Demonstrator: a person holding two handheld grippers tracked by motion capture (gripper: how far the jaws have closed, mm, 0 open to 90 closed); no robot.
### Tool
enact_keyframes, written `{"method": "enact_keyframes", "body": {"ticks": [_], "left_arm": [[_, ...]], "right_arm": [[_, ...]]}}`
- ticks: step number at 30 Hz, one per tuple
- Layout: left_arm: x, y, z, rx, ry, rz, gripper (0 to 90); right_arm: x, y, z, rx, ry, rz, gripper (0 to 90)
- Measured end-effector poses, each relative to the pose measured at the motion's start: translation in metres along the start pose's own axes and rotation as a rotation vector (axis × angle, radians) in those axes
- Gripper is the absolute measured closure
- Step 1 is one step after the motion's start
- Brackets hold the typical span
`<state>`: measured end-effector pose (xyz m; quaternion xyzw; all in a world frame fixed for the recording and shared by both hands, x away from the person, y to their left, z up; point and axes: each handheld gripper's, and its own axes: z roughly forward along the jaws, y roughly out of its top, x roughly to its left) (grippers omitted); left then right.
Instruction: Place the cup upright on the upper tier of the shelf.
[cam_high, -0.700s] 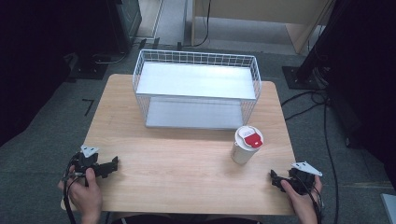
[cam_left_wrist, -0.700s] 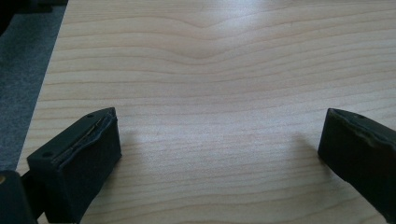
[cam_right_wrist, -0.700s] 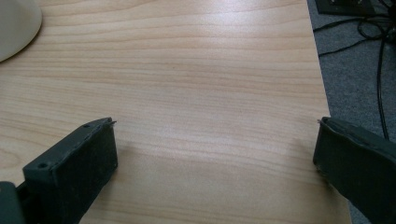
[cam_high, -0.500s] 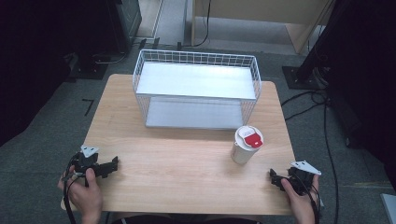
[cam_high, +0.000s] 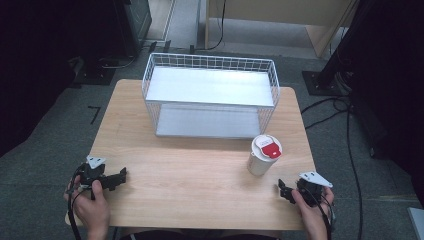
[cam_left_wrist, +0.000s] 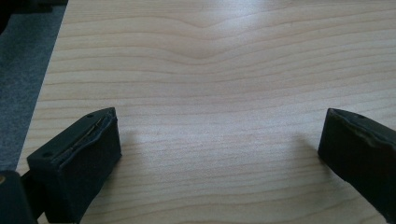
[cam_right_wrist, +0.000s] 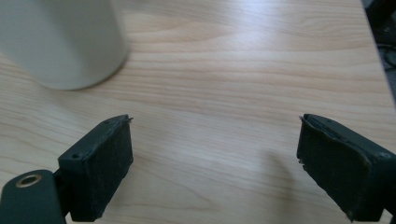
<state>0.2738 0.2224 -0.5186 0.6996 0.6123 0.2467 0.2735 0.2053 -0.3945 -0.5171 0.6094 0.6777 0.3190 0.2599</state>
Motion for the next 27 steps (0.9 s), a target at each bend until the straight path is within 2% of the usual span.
{"method": "enact_keyframes", "body": {"ticks": [10, 13, 26, 27], "left_arm": [[0.0, 0.0, 0.0, 0.0, 0.0, 0.0, 0.0], [0.0, 0.0, 0.0, 0.0, 0.0, 0.0, 0.0], [0.0, 0.0, 0.0, 0.0, 0.0, 0.0, 0.0], [0.0, 0.0, 0.0, 0.0, 0.0, 0.0, 0.0]], "right_arm": [[0.018, 0.009, 0.001, -0.047, 0.061, -0.011, 10.9], [0.023, 0.01, 0.001, -0.067, 0.078, -0.029, 12.7], [0.039, 0.013, 0.006, -0.077, 0.125, -0.038, 12.7], [0.041, 0.014, 0.006, -0.082, 0.129, -0.05, 12.7]]}}
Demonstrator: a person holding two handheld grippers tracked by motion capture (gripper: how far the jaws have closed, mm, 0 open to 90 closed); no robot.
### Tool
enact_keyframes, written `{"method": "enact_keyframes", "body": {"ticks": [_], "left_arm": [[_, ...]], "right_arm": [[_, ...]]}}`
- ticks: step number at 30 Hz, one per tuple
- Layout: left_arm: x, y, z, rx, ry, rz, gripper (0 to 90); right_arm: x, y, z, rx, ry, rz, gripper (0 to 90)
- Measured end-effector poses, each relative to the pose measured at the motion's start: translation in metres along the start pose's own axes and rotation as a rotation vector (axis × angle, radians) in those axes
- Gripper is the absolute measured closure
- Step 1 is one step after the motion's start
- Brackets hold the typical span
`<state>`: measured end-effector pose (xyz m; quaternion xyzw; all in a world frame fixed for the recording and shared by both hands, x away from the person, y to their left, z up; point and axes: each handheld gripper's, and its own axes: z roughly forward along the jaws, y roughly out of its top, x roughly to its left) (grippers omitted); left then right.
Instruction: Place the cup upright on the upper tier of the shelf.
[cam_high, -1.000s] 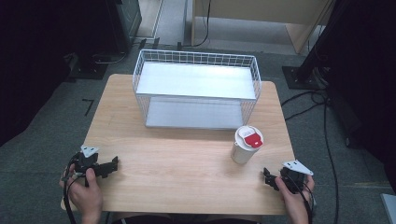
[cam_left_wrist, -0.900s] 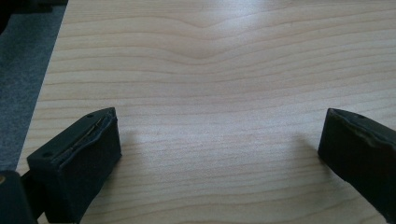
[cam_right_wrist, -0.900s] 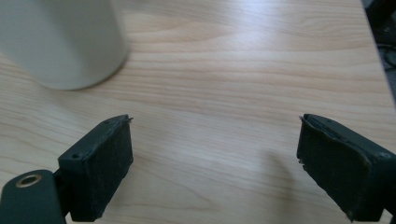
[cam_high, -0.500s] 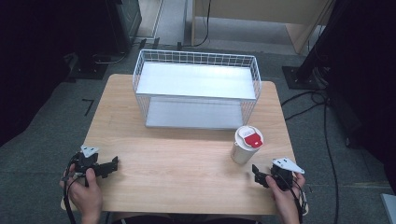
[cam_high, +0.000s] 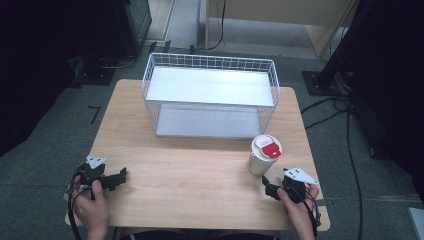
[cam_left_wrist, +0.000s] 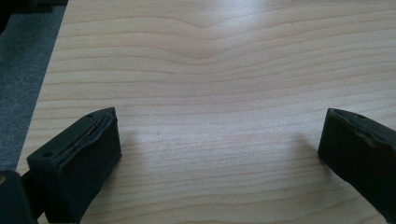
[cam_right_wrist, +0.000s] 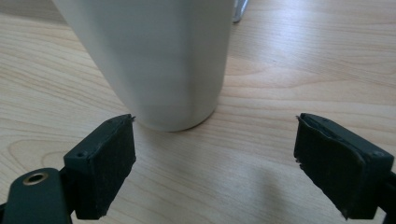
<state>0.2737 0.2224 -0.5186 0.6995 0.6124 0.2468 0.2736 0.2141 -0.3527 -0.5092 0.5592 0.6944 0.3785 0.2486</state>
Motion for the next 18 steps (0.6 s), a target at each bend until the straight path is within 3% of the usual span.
{"method": "enact_keyframes", "body": {"ticks": [10, 18], "left_arm": [[0.0, 0.0, 0.0, 0.0, 0.0, 0.0, 0.0], [0.0, 0.0, 0.0, 0.0, 0.0, 0.0, 0.0]], "right_arm": [[0.004, 0.006, 0.002, -0.045, 0.049, 0.029, 12.7], [0.01, 0.014, 0.006, -0.082, 0.057, 0.056, 12.9]]}}
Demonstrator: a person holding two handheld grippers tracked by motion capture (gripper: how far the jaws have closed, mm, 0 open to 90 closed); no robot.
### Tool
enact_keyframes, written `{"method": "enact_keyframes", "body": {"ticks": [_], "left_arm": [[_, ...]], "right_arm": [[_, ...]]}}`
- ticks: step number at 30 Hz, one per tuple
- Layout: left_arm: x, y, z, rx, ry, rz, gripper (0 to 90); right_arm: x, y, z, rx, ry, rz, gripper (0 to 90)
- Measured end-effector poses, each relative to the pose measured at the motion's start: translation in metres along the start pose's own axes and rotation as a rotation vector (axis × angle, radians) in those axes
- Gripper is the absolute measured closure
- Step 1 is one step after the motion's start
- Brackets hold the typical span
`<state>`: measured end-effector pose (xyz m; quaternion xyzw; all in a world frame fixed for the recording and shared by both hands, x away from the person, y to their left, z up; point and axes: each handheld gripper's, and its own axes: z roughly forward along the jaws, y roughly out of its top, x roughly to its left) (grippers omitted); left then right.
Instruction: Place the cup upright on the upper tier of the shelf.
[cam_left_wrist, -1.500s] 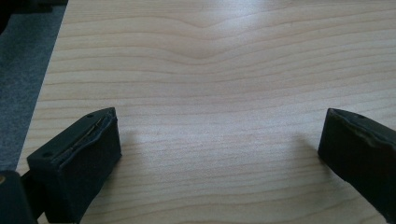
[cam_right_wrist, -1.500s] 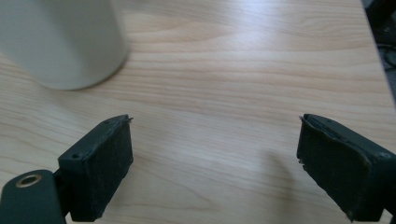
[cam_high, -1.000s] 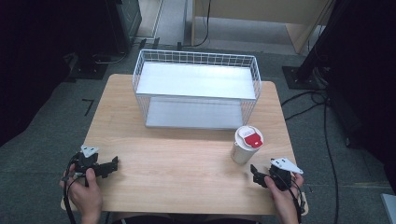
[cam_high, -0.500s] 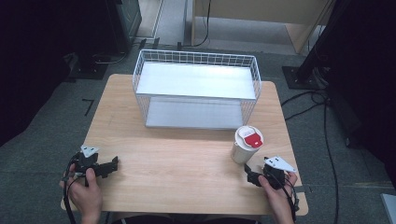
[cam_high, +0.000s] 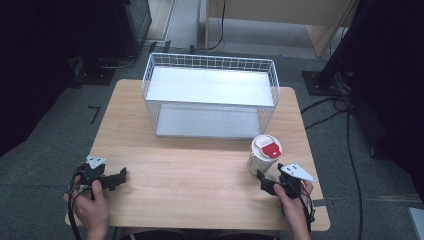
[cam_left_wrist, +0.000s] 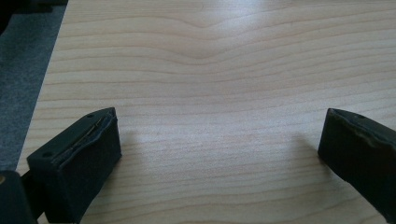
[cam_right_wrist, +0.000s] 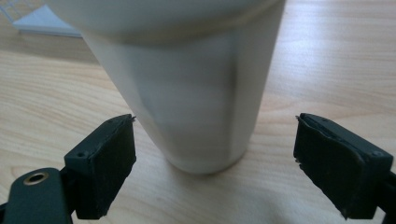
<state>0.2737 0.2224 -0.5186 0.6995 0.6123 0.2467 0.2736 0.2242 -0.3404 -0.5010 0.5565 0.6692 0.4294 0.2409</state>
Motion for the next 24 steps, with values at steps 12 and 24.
{"method": "enact_keyframes", "body": {"ticks": [12, 24], "left_arm": [[0.0, 0.0, 0.0, 0.0, 0.0, 0.0, 0.0], [0.0, 0.0, 0.0, 0.0, 0.0, 0.0, 0.0]], "right_arm": [[0.012, 0.012, 0.017, -0.056, 0.002, 0.044, 12.6], [0.02, 0.012, 0.032, -0.175, -0.028, 0.075, 8.8]]}}
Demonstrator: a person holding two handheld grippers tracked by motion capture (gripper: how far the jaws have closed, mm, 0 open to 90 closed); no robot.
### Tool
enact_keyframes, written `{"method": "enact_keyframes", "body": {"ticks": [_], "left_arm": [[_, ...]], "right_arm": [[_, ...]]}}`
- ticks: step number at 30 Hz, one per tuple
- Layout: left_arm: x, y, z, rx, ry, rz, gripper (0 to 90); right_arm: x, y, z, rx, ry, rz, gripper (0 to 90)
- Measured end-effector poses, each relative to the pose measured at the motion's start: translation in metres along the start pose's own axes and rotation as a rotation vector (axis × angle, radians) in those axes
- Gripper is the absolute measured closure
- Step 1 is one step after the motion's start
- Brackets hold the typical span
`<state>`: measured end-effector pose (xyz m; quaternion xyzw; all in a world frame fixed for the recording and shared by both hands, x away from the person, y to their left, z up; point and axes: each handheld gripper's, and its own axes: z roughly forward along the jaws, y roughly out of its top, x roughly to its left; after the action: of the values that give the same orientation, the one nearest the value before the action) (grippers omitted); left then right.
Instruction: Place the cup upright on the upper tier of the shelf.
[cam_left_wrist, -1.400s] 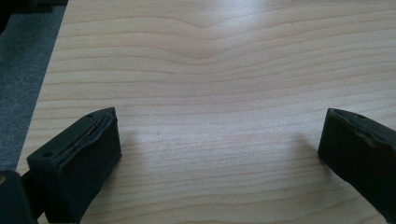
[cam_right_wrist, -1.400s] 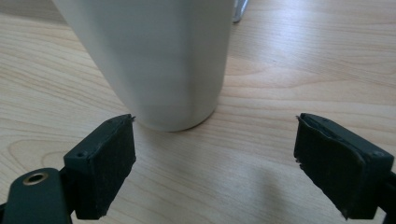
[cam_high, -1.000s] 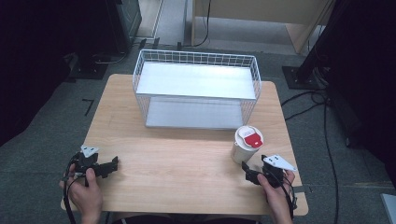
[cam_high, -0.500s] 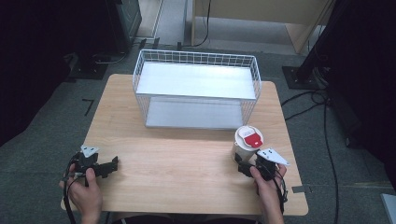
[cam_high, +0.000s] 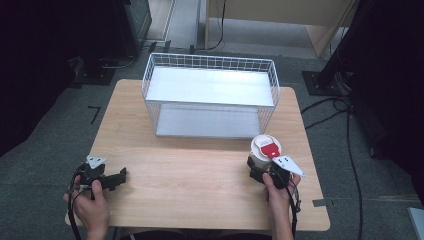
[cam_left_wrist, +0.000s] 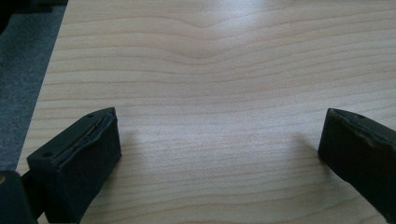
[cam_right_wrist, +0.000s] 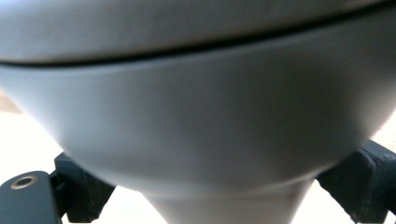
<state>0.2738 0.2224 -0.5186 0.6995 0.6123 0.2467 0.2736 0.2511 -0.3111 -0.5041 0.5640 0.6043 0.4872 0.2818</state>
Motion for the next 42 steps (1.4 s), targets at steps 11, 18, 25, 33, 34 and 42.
{"method": "enact_keyframes", "body": {"ticks": [11, 18, 25, 33, 34, 42], "left_arm": [[0.0, 0.0, 0.0, 0.0, 0.0, 0.0, 0.0], [0.0, 0.0, 0.0, 0.0, 0.0, 0.0, 0.0], [0.0, 0.0, 0.0, 0.001, 0.0, 0.001, 0.0], [0.0, 0.0, 0.0, 0.001, 0.0, 0.001, 0.0], [0.0, 0.0, 0.0, 0.001, 0.0, 0.001, 0.0], [0.0, 0.0, 0.0, 0.001, 0.0, 0.001, 0.0]], "right_arm": [[0.007, -0.001, 0.003, -0.101, -0.042, 0.01, 8.3], [0.008, -0.002, 0.004, -0.127, -0.042, 0.023, 7.9], [0.005, -0.005, 0.004, -0.174, -0.018, 0.059, 9.0], [0.01, -0.001, 0.002, -0.2, 0.007, 0.055, 9.5], [0.01, -0.001, 0.002, -0.2, 0.007, 0.055, 9.5], [0.018, 0.009, -0.003, -0.225, 0.04, 0.048, 9.7]]}}
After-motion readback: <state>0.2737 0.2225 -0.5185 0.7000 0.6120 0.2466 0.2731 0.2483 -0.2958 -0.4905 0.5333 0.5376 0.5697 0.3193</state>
